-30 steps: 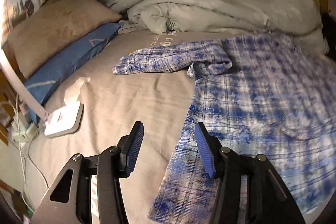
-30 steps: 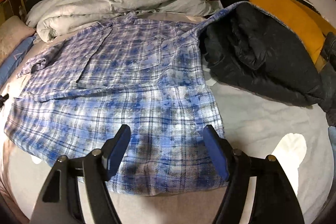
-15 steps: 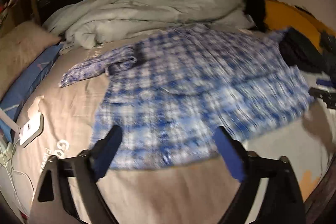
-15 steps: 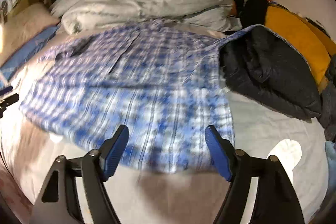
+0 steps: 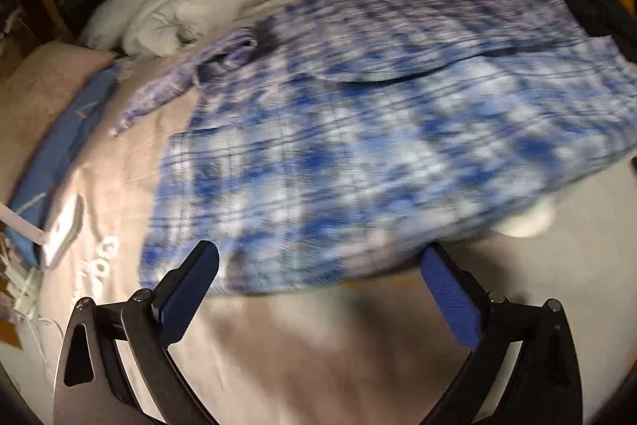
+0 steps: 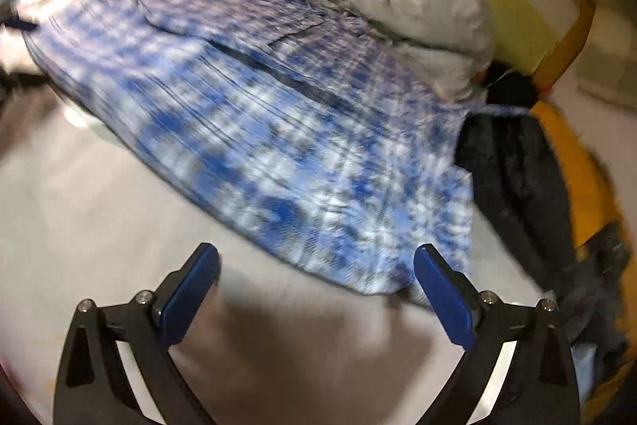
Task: Fold large clothes
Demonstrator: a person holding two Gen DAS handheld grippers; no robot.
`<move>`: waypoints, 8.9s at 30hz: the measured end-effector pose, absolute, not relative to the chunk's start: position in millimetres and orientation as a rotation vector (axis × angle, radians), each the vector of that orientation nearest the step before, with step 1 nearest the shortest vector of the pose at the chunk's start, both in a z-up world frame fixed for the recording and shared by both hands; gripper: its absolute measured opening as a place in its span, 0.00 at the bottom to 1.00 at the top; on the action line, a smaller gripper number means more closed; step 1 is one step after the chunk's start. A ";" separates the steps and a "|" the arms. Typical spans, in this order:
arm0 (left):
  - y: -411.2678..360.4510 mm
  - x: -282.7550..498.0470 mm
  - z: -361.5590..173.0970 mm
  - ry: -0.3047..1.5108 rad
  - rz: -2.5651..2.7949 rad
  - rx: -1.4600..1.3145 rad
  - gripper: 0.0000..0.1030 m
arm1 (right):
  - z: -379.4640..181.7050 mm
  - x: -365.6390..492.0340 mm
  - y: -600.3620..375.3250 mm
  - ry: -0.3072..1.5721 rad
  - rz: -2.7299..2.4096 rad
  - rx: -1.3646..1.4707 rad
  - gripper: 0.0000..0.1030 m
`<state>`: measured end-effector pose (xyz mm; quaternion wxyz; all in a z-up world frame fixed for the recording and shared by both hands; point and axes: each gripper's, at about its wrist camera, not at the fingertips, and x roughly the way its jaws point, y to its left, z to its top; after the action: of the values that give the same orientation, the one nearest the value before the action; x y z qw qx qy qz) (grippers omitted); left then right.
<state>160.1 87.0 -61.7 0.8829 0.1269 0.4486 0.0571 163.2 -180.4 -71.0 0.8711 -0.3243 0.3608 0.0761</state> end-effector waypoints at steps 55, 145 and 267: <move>181.9 128.9 15.3 0.984 0.182 0.029 0.03 | 5.8 167.6 -270.1 0.949 0.079 -0.296 0.02; 203.1 141.8 8.9 0.824 0.097 -0.087 0.45 | 14.2 189.3 -321.2 0.806 0.013 -0.036 0.18; 114.4 178.6 5.9 0.654 -0.042 -0.096 0.74 | 4.4 212.3 -178.9 0.750 0.465 -0.093 0.06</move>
<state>178.6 114.4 5.9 0.9457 -0.0471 0.3210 -0.0206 212.3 -178.9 4.4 0.9032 -0.0451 0.3628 0.2250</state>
